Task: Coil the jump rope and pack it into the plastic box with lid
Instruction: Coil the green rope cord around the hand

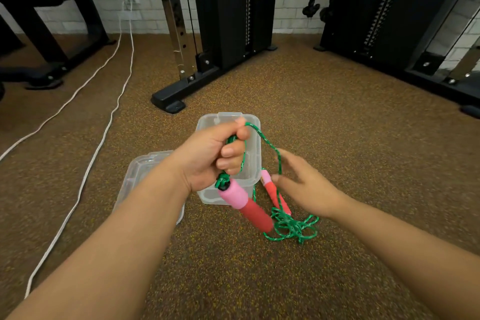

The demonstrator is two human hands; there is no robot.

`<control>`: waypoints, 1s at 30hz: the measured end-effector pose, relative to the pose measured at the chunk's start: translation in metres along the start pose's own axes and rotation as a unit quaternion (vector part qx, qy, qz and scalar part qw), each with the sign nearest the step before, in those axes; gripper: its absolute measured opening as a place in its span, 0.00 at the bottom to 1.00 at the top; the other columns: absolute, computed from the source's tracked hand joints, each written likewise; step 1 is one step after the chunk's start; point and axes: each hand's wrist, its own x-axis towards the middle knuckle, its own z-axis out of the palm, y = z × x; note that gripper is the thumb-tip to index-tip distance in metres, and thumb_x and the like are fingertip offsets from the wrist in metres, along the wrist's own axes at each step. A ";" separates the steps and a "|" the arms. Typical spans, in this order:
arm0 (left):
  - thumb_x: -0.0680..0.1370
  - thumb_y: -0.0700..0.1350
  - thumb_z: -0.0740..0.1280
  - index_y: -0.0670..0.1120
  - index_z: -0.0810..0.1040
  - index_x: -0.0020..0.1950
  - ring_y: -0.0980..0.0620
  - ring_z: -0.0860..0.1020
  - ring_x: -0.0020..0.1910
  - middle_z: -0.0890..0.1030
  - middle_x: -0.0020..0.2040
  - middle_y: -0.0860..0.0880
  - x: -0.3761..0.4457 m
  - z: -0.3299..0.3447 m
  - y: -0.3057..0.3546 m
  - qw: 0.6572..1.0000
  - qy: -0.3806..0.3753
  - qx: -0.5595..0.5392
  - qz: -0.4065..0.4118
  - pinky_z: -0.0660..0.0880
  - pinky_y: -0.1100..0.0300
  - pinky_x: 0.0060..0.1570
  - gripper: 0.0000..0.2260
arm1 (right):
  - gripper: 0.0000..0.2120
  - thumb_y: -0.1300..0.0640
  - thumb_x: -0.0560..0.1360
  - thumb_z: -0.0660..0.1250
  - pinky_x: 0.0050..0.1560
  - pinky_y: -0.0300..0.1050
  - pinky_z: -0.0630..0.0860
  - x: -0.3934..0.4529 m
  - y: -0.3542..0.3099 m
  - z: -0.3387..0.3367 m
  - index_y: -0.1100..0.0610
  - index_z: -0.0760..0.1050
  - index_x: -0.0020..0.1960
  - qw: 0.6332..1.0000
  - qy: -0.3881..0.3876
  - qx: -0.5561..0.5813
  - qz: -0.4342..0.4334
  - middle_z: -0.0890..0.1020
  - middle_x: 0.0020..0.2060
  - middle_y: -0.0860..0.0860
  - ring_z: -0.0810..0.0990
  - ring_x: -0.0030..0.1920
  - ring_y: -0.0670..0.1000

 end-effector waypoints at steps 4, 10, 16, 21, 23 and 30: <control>0.81 0.50 0.53 0.49 0.66 0.35 0.59 0.57 0.16 0.61 0.18 0.54 0.002 0.007 -0.008 0.999 -0.005 0.034 -0.031 0.54 0.64 0.23 0.16 | 0.21 0.51 0.76 0.63 0.68 0.45 0.67 0.009 -0.033 0.001 0.49 0.69 0.69 0.989 0.042 0.113 -0.081 0.77 0.63 0.50 0.73 0.65 0.46; 0.81 0.50 0.53 0.49 0.68 0.36 0.58 0.60 0.17 0.65 0.20 0.54 0.004 0.006 -0.008 0.999 0.049 -0.004 -0.011 0.60 0.66 0.20 0.15 | 0.10 0.50 0.80 0.57 0.39 0.53 0.74 -0.001 -0.039 0.015 0.44 0.76 0.44 0.989 0.046 0.137 -0.029 0.80 0.30 0.46 0.77 0.33 0.55; 0.83 0.49 0.49 0.43 0.77 0.54 0.56 0.81 0.31 0.85 0.40 0.49 0.012 0.000 -0.012 0.990 0.109 -0.072 0.044 0.77 0.65 0.32 0.18 | 0.11 0.46 0.80 0.51 0.40 0.47 0.69 -0.020 -0.043 0.020 0.43 0.66 0.41 0.991 -0.007 -0.109 -0.079 0.72 0.31 0.43 0.72 0.35 0.48; 0.83 0.50 0.46 0.39 0.67 0.68 0.48 0.80 0.53 0.80 0.57 0.42 0.019 0.005 -0.020 0.993 0.117 -0.017 0.015 0.74 0.57 0.56 0.22 | 0.19 0.41 0.77 0.46 0.53 0.52 0.69 -0.032 -0.065 0.018 0.50 0.70 0.45 0.976 -0.041 -0.161 -0.143 0.75 0.34 0.43 0.76 0.39 0.51; 0.83 0.53 0.45 0.40 0.69 0.66 0.45 0.81 0.51 0.81 0.53 0.40 0.019 0.006 -0.025 0.991 0.124 0.051 -0.009 0.76 0.56 0.53 0.23 | 0.16 0.41 0.76 0.47 0.48 0.50 0.71 -0.030 -0.071 0.013 0.48 0.70 0.42 0.980 -0.035 -0.112 -0.159 0.77 0.34 0.42 0.76 0.38 0.48; 0.77 0.66 0.38 0.31 0.76 0.56 0.41 0.81 0.38 0.81 0.40 0.34 0.011 0.004 -0.031 0.982 -0.003 0.156 -0.108 0.76 0.54 0.41 0.43 | 0.12 0.41 0.75 0.56 0.38 0.54 0.76 -0.002 -0.075 -0.022 0.44 0.69 0.36 0.985 0.063 -0.013 -0.157 0.78 0.29 0.47 0.76 0.32 0.49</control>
